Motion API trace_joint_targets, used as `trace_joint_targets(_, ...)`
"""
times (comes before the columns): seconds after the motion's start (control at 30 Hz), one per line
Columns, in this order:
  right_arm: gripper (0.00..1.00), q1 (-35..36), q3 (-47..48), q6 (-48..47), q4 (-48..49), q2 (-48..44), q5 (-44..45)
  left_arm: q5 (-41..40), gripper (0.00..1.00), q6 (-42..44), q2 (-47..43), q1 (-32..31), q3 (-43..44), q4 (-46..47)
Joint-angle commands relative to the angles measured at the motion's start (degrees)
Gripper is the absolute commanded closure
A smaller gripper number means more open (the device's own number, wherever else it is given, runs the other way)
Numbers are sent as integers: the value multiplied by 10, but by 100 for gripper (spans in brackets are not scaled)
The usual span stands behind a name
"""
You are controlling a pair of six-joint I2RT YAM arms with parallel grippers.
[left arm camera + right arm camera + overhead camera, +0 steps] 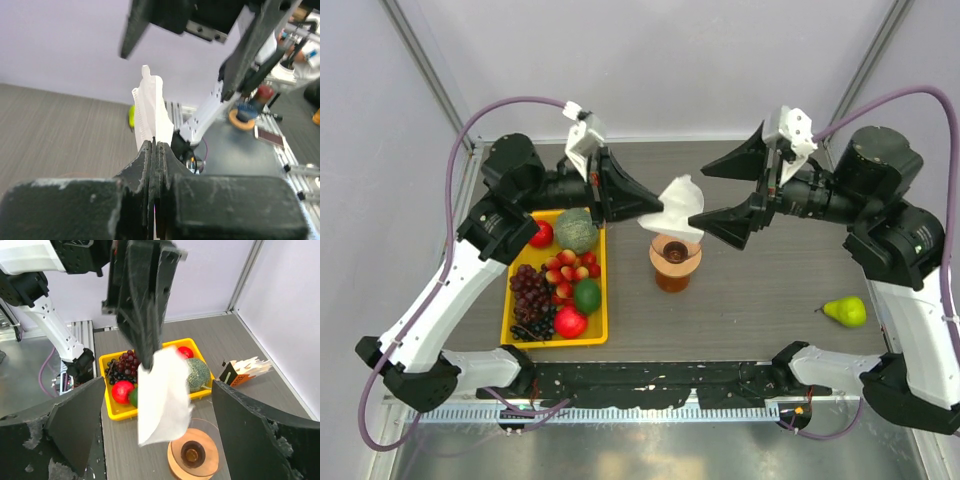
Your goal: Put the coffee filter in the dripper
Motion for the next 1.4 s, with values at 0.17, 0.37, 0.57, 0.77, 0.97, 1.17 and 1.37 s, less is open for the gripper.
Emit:
trace_joint_targets(0.17,0,-16,-100,96,145,-80,-32,71,100,-231,26,50,63,277)
trace_joint_targets(0.37,4,-16,-131,125,202,-76,-29,79,100,-258,40,49,87,302)
trace_joint_targets(0.57,4,-18,-129,123,207,-79,-27,90,100,-255,32,50,78,314)
trace_joint_targets(0.77,4,-25,-128,106,160,-110,-26,86,100,-249,19,55,67,304)
trace_joint_targets(0.97,4,-25,-145,141,225,-87,-44,101,100,-255,40,55,100,299)
trace_joint_targets(1.17,4,-22,-152,177,284,-67,-66,93,100,-259,43,50,104,305)
trace_joint_targets(1.37,7,-18,-155,197,324,-48,-68,89,100,-263,48,49,110,310)
